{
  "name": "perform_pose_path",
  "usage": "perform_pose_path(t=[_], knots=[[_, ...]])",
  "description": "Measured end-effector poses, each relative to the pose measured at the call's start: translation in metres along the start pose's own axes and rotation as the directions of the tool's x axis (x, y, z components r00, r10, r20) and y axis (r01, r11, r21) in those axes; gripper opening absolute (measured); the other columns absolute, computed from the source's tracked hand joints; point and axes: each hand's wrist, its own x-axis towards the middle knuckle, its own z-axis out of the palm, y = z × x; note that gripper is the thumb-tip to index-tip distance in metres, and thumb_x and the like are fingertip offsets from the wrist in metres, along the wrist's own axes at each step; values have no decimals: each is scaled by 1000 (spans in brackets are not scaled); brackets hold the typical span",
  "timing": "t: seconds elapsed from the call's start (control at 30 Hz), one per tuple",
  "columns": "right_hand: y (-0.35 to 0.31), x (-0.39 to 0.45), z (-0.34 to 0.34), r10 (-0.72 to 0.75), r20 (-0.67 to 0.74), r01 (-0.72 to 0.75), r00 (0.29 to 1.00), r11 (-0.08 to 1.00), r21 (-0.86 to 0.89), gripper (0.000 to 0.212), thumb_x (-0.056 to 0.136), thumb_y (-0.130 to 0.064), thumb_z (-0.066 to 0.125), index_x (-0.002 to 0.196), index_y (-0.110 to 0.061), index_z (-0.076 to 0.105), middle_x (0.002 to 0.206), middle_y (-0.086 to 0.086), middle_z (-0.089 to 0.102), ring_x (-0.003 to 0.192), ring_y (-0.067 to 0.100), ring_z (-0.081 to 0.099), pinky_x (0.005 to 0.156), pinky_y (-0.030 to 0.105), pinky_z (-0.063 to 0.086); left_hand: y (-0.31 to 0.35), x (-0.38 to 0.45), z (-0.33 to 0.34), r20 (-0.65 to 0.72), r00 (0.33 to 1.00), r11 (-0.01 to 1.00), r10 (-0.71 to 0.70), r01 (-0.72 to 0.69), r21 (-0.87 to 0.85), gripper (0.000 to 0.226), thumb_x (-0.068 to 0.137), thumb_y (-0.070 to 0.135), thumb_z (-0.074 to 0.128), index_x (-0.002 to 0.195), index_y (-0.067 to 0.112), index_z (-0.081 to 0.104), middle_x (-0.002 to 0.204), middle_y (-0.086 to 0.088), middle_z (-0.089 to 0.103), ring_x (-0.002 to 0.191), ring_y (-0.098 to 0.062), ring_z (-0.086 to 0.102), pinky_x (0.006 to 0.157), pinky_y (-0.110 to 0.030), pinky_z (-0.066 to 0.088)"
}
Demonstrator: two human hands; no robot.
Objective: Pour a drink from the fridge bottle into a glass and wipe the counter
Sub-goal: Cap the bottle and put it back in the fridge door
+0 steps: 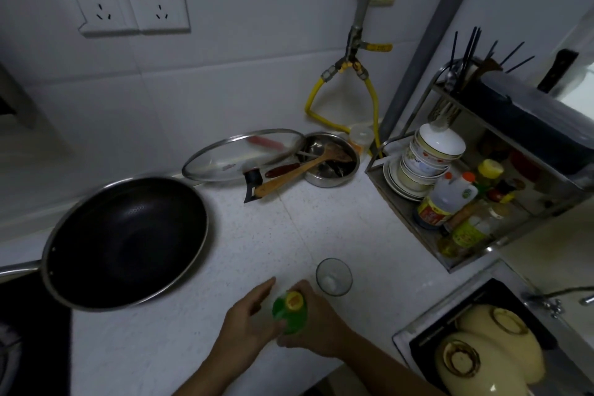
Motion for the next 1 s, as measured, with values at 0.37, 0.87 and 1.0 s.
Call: perform_pose_path(t=[0.37, 0.87, 1.0], knots=[[-15, -14, 14, -40, -223, 29, 974, 998, -56, 52, 67, -28, 91, 110, -14, 65, 104, 0, 70, 98, 15, 66, 87, 37, 58, -47, -19, -5, 25, 990, 985, -137, 133, 106, 100, 59, 36, 89, 145, 33, 38, 130, 10, 53, 118, -5, 51, 93, -17, 40], [-144, -61, 31, -349, 301, 389, 887, 918, -80, 77, 42, -72, 88, 109, -44, 64, 102, -23, 73, 90, -4, 70, 80, 27, 60, -2, -143, 11, -729, 670, 990, -139, 74, -121, 71, 41, 43, 82, 104, 58, 55, 84, 30, 72, 75, 16, 65, 64, -11, 53], [-177, -80, 51, -485, 476, 521, 734, 851, 64, 86, 52, -63, 90, 127, -51, 51, 120, -26, 64, 106, -2, 65, 89, 18, 53, 4, -213, 13, -865, 483, 990, -133, 20, -141, 76, 43, 41, 92, 110, 38, 57, 88, 16, 75, 78, 3, 70, 66, -21, 57]])
